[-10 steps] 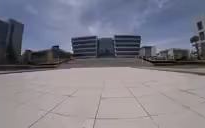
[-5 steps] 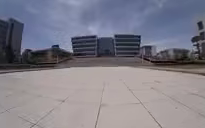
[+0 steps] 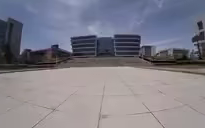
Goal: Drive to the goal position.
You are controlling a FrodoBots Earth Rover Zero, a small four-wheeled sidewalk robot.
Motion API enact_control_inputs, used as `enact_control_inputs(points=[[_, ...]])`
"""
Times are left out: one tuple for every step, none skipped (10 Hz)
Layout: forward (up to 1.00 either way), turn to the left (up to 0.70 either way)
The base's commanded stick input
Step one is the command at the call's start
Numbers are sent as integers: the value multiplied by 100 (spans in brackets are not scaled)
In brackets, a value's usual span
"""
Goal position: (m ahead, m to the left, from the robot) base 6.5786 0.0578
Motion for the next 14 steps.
enact_control_inputs(points=[[69, 0], [69, 0], [69, 0], [69, 0], [69, 0], [69, 0], [69, 0], [69, 0], [69, 0], [69, 0], [69, 0], [69, 0], [69, 0], [69, 0]])
